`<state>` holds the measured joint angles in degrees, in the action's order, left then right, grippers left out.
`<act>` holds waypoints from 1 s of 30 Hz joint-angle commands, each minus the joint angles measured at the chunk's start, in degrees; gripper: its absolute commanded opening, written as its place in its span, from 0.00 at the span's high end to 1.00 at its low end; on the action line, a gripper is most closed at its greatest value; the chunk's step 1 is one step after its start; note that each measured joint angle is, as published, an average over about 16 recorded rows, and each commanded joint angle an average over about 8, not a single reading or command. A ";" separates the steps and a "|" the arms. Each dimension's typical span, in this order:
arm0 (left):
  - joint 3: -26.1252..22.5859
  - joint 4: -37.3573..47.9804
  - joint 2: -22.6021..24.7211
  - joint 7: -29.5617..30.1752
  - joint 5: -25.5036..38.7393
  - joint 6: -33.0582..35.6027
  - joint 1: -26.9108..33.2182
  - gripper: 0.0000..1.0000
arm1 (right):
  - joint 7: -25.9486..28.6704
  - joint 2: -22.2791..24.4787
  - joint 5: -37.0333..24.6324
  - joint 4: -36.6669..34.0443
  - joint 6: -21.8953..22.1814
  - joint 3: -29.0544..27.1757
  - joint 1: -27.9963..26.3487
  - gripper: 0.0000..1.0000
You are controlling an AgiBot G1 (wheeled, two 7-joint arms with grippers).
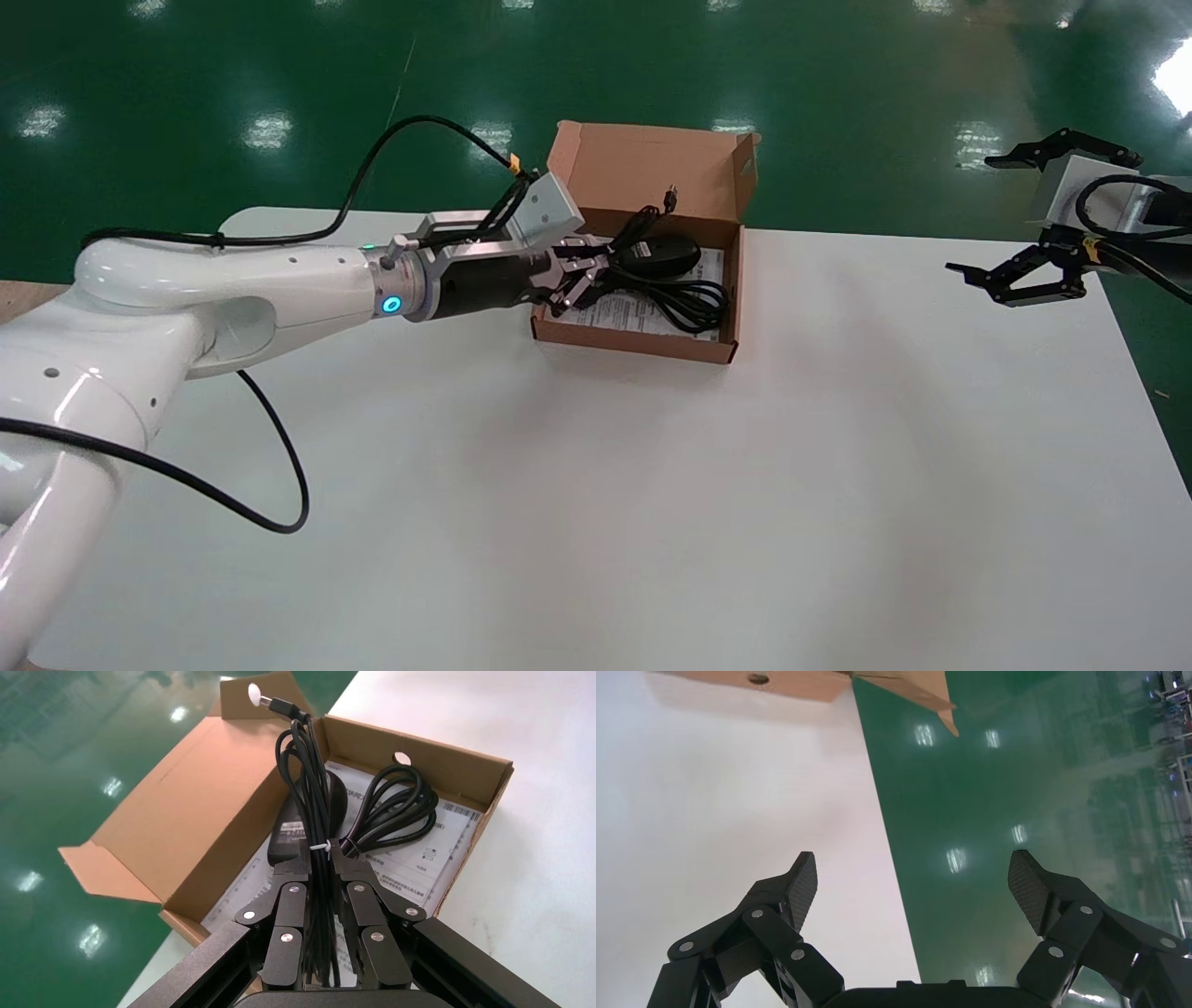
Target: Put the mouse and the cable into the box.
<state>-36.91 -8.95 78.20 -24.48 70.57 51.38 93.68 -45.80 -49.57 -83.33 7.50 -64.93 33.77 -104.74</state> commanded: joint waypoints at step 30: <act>7.65 -25.10 -16.47 14.53 -10.88 12.81 -12.36 0.00 | 23.76 6.35 17.69 28.02 -9.29 -7.60 18.28 0.00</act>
<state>-29.26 -34.06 61.72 -9.95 59.69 64.19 81.32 -22.03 -43.22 -65.64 35.53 -74.23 26.17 -86.45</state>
